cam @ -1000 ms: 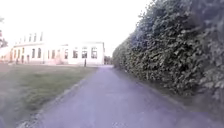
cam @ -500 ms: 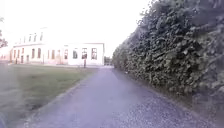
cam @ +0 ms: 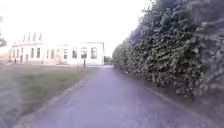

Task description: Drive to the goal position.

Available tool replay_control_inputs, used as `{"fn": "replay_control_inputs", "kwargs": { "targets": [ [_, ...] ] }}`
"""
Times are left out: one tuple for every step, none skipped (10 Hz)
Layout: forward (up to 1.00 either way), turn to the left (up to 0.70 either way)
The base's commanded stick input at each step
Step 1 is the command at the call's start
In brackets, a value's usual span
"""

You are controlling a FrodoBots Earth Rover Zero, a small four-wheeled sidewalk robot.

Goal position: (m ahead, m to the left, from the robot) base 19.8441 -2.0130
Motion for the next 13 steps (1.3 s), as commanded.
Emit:
{"fn": "replay_control_inputs", "kwargs": {
  "targets": [
    [0.50, 0.00],
    [0.50, 0.00],
    [0.50, 0.00],
    [0.50, 0.00],
    [0.50, 0.02],
    [0.50, 0.50],
    [0.50, 0.50],
    [0.50, 0.50],
    [0.50, 0.50],
    [0.50, 0.26],
    [0.50, 0.00],
    [0.50, 0.00],
    [0.50, 0.00]
  ]
}}
